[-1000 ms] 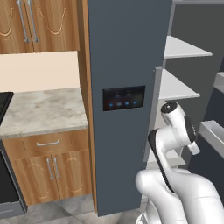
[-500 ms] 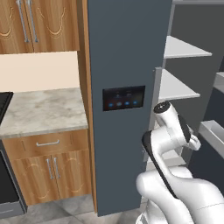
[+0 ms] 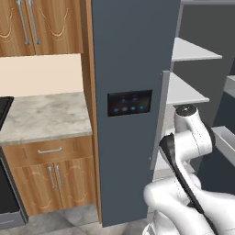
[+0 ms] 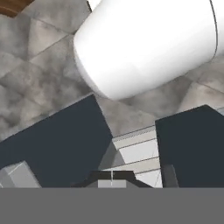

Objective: Place one of the steaks on the plate and the other in the bowl. Then place the bowl in the fridge.

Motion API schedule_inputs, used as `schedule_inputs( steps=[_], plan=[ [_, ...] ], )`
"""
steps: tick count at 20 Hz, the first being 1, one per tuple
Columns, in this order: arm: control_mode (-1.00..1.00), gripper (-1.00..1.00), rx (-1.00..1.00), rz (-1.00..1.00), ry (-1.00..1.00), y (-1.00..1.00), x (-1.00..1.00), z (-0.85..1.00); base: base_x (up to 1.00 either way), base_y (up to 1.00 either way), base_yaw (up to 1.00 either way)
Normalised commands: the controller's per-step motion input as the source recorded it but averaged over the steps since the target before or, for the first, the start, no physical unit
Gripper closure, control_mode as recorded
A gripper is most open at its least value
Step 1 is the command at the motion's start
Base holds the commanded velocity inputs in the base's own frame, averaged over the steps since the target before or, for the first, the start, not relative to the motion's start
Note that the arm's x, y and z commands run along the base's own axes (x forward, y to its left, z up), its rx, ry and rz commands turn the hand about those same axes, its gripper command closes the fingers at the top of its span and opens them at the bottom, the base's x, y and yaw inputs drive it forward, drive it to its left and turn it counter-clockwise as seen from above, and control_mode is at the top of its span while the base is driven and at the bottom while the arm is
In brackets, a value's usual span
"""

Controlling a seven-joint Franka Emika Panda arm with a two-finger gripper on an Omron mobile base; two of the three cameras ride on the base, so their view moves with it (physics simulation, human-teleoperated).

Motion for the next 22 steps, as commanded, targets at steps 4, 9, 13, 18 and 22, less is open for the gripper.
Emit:
schedule_inputs(
  steps=[4,9,13,18,22],
  plan=[
    [-1.0,1.0,0.13,0.46,0.0,0.45,-0.34,0.15,0.0,0.0,0.0],
    [-1.0,1.0,0.05,0.19,-0.05,0.31,-0.51,0.0,0.0,0.0,0.0],
    [-1.0,1.0,0.1,0.1,-0.04,0.03,-0.2,0.02,0.0,0.0,0.0],
    [-1.0,-1.0,0.12,0.1,-0.13,0.05,0.01,-0.01,0.0,0.0,0.0],
    [-1.0,-1.0,0.08,0.03,-0.07,0.01,0.02,-0.11,0.0,0.0,0.0]
  ],
)
